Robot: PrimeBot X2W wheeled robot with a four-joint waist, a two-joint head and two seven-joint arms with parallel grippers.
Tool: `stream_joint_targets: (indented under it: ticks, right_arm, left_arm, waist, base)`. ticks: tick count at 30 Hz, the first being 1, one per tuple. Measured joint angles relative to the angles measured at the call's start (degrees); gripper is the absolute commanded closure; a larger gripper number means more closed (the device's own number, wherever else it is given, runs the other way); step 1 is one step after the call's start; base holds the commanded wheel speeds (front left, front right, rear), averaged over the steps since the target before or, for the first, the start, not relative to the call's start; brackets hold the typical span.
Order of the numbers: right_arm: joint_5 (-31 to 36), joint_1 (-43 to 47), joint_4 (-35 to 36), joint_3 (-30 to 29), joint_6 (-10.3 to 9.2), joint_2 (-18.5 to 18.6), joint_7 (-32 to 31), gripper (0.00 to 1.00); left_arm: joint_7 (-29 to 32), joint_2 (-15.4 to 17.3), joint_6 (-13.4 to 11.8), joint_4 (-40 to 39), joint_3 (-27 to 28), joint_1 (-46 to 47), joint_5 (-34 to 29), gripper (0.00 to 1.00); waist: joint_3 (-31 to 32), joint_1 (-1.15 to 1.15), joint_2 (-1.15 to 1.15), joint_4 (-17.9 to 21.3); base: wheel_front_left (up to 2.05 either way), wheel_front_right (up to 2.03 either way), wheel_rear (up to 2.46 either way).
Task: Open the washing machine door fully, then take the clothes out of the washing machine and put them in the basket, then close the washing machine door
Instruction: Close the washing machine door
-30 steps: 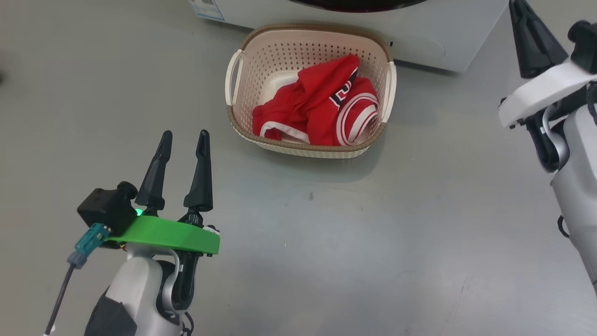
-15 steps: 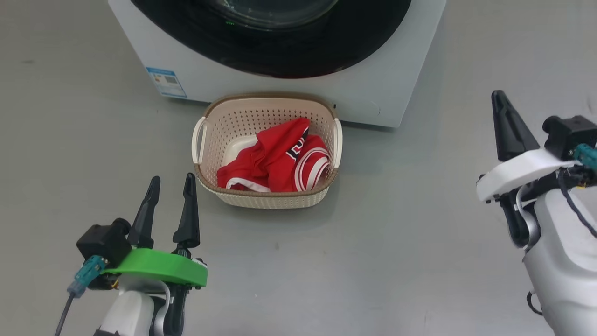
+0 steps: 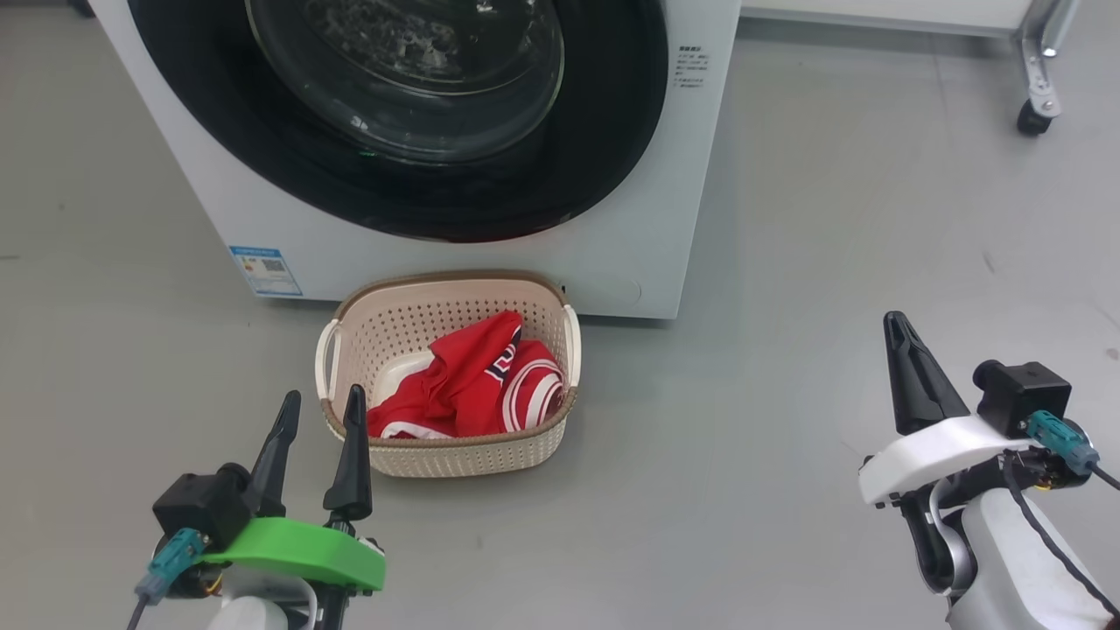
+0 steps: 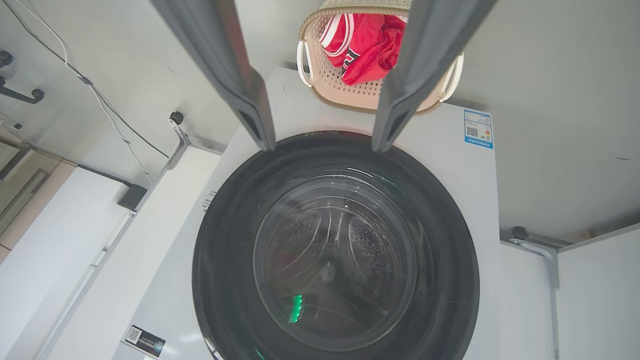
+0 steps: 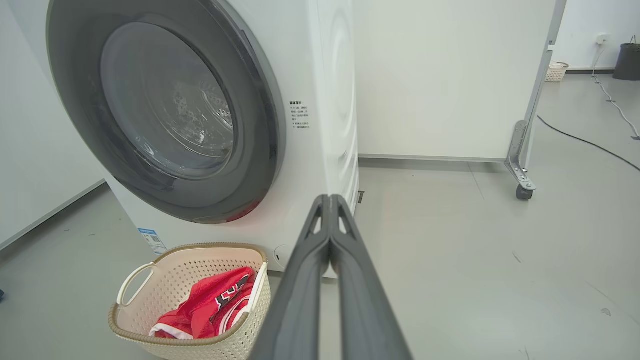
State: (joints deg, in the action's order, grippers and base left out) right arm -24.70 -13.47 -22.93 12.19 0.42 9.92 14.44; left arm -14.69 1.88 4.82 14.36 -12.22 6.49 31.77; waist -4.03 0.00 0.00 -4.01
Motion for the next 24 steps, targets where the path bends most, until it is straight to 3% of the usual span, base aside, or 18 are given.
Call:
stream_joint_targets:
  ticks: [11, 12, 13, 24]
  right_arm:
    - [1.49, 5.56, 5.98, -2.30, -1.20, -0.62, 0.00, 1.00]
    - [1.86, 6.03, 6.47, -2.48, -1.64, -0.70, 0.00, 0.70]
    - [2.25, 6.39, 6.91, -2.71, -1.77, -0.78, 0.00, 0.00]
    - [4.61, 9.49, 9.83, -2.24, -2.04, -1.38, 0.00, 0.00]
  left_arm:
    - [0.00, 0.04, 0.36, -0.31, -0.54, -1.12, -1.63, 0.00]
    - [0.00, 0.05, 0.36, -0.32, -0.55, -1.37, -1.62, 0.00]
    - [0.00, 0.07, 0.37, -0.31, -0.65, -1.66, -1.63, 0.00]
    - [0.00, 0.15, 0.57, 0.05, -1.43, -2.81, -1.77, 0.00]
  waist:
    - [2.01, 0.00, 0.00, 1.78]
    - [2.05, 0.00, 0.00, 1.82]
    - [2.09, 0.00, 0.00, 1.87]
    - [2.31, 0.00, 0.00, 2.55]
  base:
    - [0.00, 0.00, 0.00]
    - [0.00, 0.00, 0.00]
    - [0.00, 0.00, 0.00]
    - [0.00, 0.00, 0.00]
